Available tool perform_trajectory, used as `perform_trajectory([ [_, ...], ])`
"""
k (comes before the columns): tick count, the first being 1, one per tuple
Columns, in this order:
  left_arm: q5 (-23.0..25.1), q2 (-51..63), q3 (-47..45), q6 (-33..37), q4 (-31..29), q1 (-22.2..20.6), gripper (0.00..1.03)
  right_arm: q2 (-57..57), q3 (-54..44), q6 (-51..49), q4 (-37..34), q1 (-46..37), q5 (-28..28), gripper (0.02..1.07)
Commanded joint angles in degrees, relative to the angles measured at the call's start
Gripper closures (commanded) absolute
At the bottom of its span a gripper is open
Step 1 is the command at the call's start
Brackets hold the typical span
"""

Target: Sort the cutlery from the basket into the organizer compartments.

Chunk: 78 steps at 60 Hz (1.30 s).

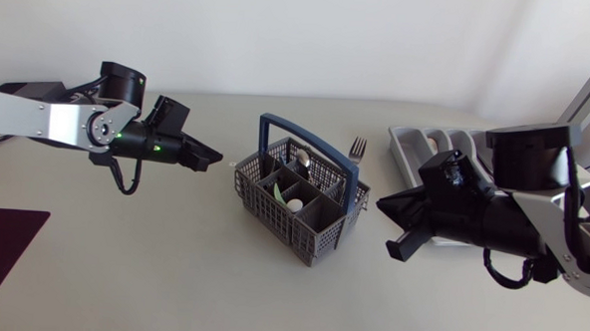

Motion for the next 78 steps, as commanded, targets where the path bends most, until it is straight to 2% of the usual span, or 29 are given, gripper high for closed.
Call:
perform_trajectory([
  [1, 0.6, 4.3, 3.4, -1.4, -1.1, -0.1, 1.00, 3.3, -1.3, -1.5, 0.8, -0.7, -0.2, 1.02],
  [15, 0.8, 9.5, 6.7, -1.0, -1.3, -2.3, 1.00, 12.5, 0.1, -1.8, 6.1, -1.0, -0.1, 1.02],
  [23, 4.2, 10.4, 7.9, -0.9, -2.4, -3.5, 1.00, 16.1, 1.4, -1.6, 8.3, -1.0, -0.1, 1.02],
  [31, 9.2, 10.3, 8.4, -0.7, -3.8, -3.4, 1.00, 19.9, 3.9, -0.9, 9.6, -1.0, -0.7, 1.02],
  [35, 10.2, 10.0, 8.0, 0.3, -5.0, -3.2, 1.00, 21.2, 5.4, -0.7, 9.7, -1.0, -1.3, 1.02],
  [53, 15.8, 6.2, 2.7, 6.9, -9.0, 1.6, 1.00, 29.0, 13.4, 1.3, 9.9, 0.2, -2.3, 1.02],
  [70, 17.2, -1.1, -4.6, 12.7, -12.0, 6.3, 1.00, 36.5, 22.3, 2.3, 9.9, 3.1, -2.1, 1.02],
  [78, 17.2, -4.3, -7.9, 13.7, -12.3, 6.6, 1.00, 39.8, 26.3, 2.3, 9.4, 3.1, -1.9, 1.02],
])
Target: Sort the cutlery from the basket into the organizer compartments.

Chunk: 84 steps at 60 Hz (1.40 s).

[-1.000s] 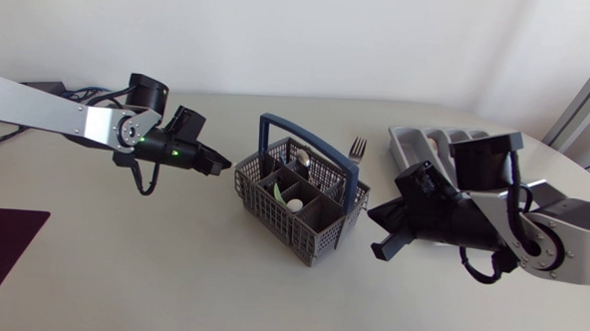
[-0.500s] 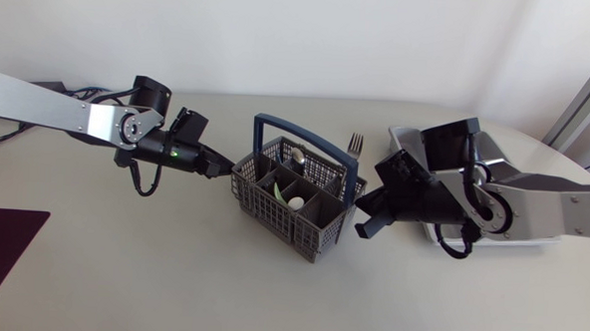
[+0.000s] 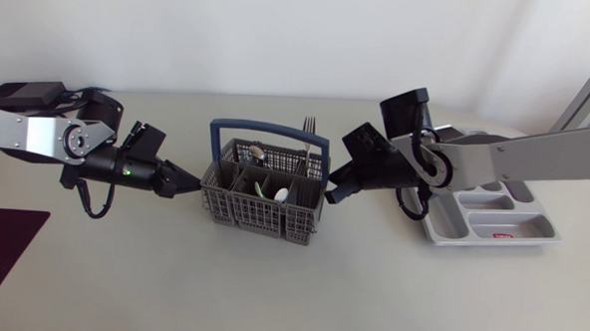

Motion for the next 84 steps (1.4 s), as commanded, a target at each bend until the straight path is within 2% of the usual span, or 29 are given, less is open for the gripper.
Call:
perform_trajectory([
  [1, 2.1, -3.1, -2.8, 2.3, -0.5, -0.4, 1.00, 2.6, 3.9, 1.3, 0.3, 0.8, -0.6, 1.02],
  [15, 2.1, -5.2, -5.3, 3.7, -0.3, 0.0, 1.00, 5.6, 5.5, 0.9, 0.6, -0.1, -0.5, 1.02],
  [38, 1.4, -4.9, -5.3, 3.1, 0.0, -2.4, 1.00, 1.6, 0.0, 0.1, 2.2, -2.9, 1.1, 1.00],
  [43, 0.9, -5.1, -5.0, 3.3, 0.0, -0.5, 0.98, -0.3, -1.9, -0.4, 2.3, -3.4, 2.0, 0.97],
  [46, 0.5, -5.7, -5.2, 3.7, 0.0, 0.6, 0.90, -1.6, -2.9, -0.5, 2.3, -3.8, 2.3, 0.89],
  [50, 0.0, -7.2, -5.7, 3.9, 0.0, 1.6, 0.87, -3.7, -4.4, -0.8, 2.2, -4.0, 2.8, 0.76],
  [55, -0.2, -9.2, -6.8, 4.7, 0.0, 2.3, 0.82, -6.7, -6.4, -1.1, 2.0, -4.0, 3.5, 0.68],
  [60, -0.6, -12.4, -8.5, 5.4, 0.0, 2.7, 0.79, -11.4, -7.7, -1.1, -0.8, -3.4, 4.7, 0.62],
  [73, -1.5, -20.3, -11.7, 5.8, 0.0, 1.9, 0.78, -21.1, -7.8, 0.4, -9.6, -0.6, 4.6, 0.60],
  [84, -2.5, -27.4, -15.1, 6.5, -0.3, 0.4, 0.75, -24.2, -4.5, 3.3, -16.5, 4.8, 5.2, 0.60],
])
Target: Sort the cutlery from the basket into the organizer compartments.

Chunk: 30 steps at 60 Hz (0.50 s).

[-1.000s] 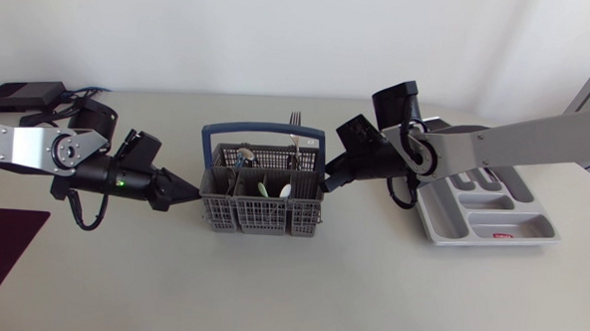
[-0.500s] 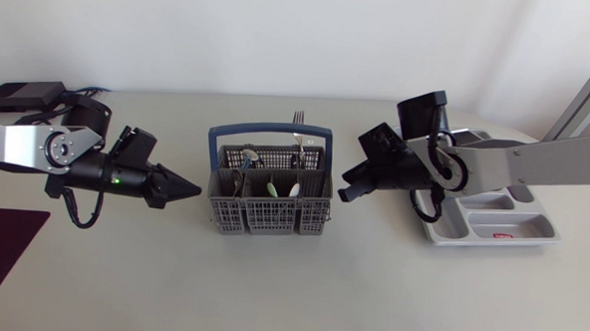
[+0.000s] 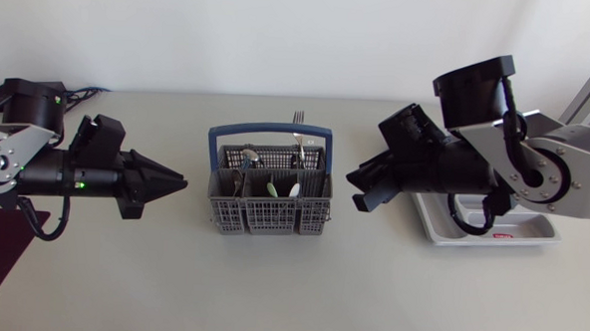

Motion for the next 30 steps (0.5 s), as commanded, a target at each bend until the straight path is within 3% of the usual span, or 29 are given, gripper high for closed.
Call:
perform_trajectory([
  [1, -0.6, -3.4, -3.0, 2.0, -0.3, -1.1, 0.75, -0.9, 2.2, 2.5, -2.5, 2.6, 0.6, 0.60],
  [30, -10.8, -11.7, -6.0, 0.9, -0.3, -13.2, 0.70, 7.4, 11.4, 7.5, -5.9, 14.3, 4.7, 0.59],
])
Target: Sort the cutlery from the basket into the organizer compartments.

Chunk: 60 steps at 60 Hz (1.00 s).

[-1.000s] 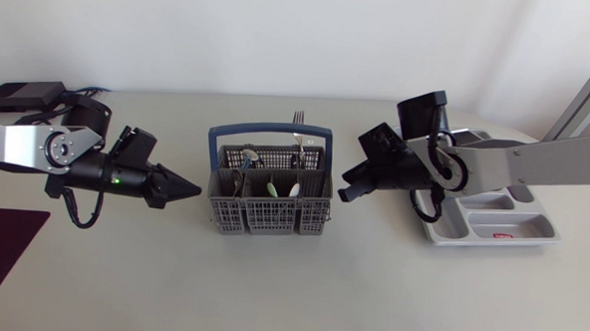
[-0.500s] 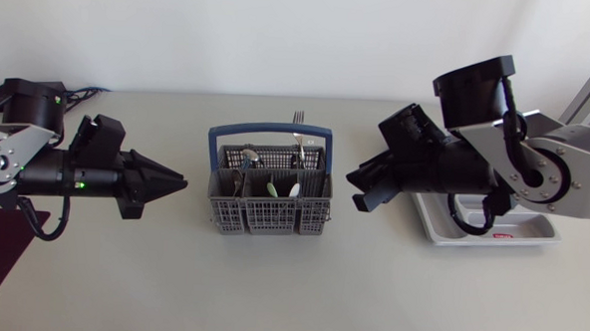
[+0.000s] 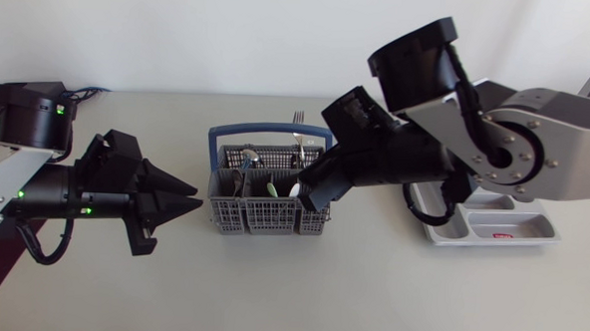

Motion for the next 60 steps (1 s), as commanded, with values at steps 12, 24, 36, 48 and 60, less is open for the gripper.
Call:
perform_trajectory([
  [12, -5.4, -1.3, -0.9, -0.8, -0.1, -5.4, 0.70, 7.7, 6.4, 2.7, -2.3, 4.0, 3.0, 0.59],
  [24, -7.2, -1.6, -0.9, -1.0, -0.1, -6.7, 0.70, 12.0, 9.1, 2.9, -2.6, 5.0, 6.2, 0.59],
  [36, -8.9, -1.7, -0.8, -1.0, -0.1, -8.1, 0.70, 14.4, 10.6, 3.5, -3.8, 4.9, 6.9, 0.59],
  [48, -10.1, -1.7, -1.0, -1.3, -0.1, -9.3, 0.70, 17.0, 11.7, 3.9, -4.1, 6.3, 7.0, 0.59],
  [60, -10.4, -2.4, -1.5, -1.3, -0.1, -9.4, 0.70, 19.7, 13.4, 4.1, -3.8, 7.0, 9.0, 0.59],
])
